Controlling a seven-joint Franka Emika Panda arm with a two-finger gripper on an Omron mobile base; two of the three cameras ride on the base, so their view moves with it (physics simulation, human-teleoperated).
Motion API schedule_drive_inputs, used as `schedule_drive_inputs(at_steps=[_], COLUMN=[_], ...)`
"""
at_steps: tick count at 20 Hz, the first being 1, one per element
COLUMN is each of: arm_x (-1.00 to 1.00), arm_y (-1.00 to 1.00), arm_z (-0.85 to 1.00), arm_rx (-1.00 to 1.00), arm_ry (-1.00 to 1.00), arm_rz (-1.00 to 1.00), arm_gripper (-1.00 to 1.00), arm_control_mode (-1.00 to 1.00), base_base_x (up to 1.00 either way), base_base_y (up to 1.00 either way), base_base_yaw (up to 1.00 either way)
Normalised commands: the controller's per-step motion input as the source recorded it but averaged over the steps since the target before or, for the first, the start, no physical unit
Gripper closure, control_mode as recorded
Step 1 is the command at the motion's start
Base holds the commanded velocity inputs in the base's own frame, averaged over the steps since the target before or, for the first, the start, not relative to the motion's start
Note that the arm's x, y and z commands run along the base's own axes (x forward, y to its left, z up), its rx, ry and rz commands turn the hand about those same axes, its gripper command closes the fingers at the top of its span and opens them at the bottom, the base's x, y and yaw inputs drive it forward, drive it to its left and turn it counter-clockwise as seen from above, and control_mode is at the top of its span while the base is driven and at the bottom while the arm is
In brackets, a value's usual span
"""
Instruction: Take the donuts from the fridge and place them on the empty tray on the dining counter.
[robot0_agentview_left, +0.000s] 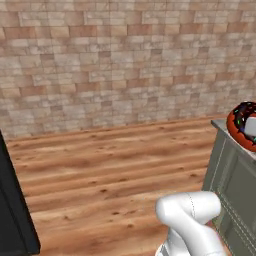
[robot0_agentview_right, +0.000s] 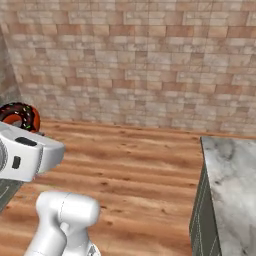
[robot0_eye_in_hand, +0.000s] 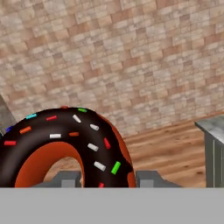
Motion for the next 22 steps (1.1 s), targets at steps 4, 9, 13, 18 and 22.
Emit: schedule_drive_inputs(at_steps=[4,9,13,18,22], arm_x=[0.0,0.0,0.0,0.0,0.0], arm_y=[0.0,0.0,0.0,0.0,0.0], arm_z=[0.0,0.0,0.0,0.0,0.0], arm_rx=[0.0,0.0,0.0,0.0,0.0], arm_ry=[0.0,0.0,0.0,0.0,0.0], arm_rz=[0.0,0.0,0.0,0.0,0.0], arm_gripper=[1.0,1.0,1.0,1.0,1.0], arm_control_mode=[1.0,1.0,1.0,1.0,1.0], base_base_x=[1.0,1.0,1.0,1.0,1.0], base_base_y=[0.33,0.01,-0.38,-0.21,0.0], base_base_yaw=[-0.38,-0.02,0.13,0.09,0.0])
